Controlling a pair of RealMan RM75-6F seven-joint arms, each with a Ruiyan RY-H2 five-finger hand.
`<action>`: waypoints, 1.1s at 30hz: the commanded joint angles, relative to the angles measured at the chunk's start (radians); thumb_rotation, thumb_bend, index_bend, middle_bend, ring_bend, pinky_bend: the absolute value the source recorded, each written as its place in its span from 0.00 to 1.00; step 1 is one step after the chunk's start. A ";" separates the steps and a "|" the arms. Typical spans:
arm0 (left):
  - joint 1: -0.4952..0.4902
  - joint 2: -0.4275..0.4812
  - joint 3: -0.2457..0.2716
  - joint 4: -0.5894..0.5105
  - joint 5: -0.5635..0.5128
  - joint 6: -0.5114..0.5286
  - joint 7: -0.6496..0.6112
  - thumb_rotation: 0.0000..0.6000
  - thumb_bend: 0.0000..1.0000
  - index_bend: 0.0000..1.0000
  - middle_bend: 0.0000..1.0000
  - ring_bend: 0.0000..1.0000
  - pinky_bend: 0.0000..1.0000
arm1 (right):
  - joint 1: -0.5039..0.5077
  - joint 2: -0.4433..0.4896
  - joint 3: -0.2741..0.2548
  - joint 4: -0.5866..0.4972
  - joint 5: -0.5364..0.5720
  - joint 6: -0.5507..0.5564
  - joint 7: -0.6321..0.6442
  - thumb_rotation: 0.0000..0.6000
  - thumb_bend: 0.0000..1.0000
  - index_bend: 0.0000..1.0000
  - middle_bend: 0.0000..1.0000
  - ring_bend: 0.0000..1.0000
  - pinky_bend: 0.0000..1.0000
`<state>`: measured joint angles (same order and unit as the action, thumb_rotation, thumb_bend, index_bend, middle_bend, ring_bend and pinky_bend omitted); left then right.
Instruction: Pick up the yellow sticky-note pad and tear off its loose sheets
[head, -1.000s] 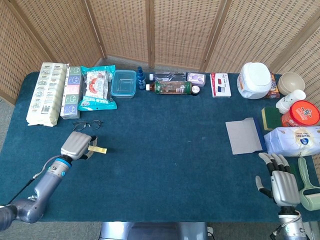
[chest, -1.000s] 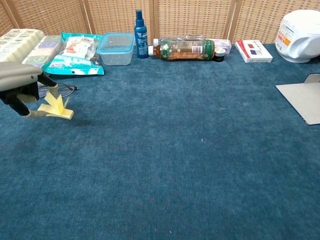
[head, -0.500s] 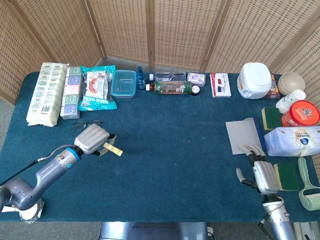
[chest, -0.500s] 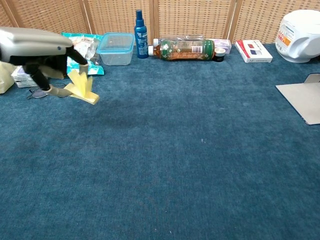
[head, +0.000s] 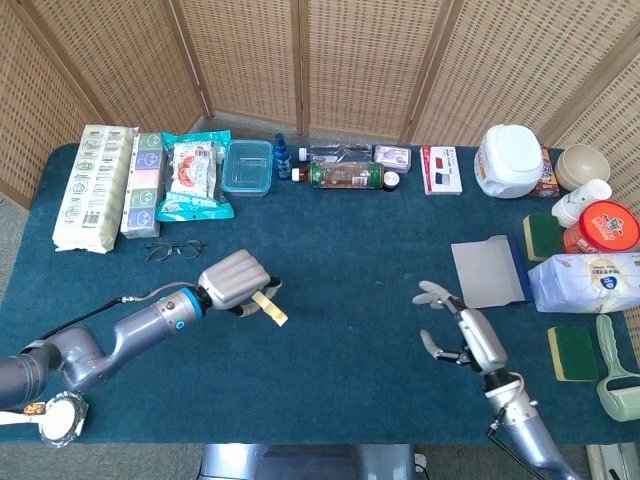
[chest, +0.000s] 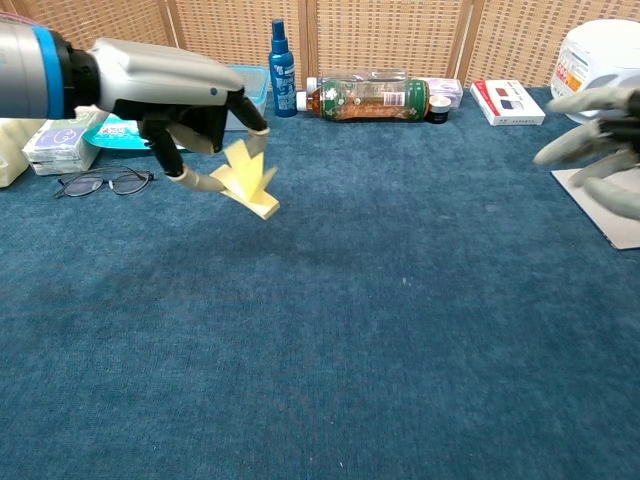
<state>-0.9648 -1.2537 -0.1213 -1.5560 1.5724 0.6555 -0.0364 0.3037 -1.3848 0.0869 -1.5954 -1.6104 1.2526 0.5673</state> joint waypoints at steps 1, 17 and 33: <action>-0.016 -0.002 0.003 0.007 0.000 -0.012 -0.007 1.00 0.32 0.66 0.99 1.00 1.00 | 0.028 -0.018 -0.005 0.019 -0.013 -0.017 0.037 1.00 0.46 0.16 0.59 0.57 0.54; -0.054 0.005 0.016 0.000 -0.027 -0.026 -0.016 1.00 0.32 0.66 0.99 1.00 1.00 | 0.104 -0.108 -0.005 0.091 0.001 -0.062 0.103 1.00 0.46 0.42 1.00 1.00 1.00; -0.099 -0.031 0.023 -0.009 -0.042 -0.041 -0.016 1.00 0.32 0.66 0.99 1.00 1.00 | 0.226 -0.199 0.041 0.088 0.030 -0.146 0.097 1.00 0.46 0.36 1.00 1.00 1.00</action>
<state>-1.0640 -1.2849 -0.0984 -1.5646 1.5300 0.6145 -0.0523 0.5256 -1.5814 0.1276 -1.5047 -1.5804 1.1107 0.6654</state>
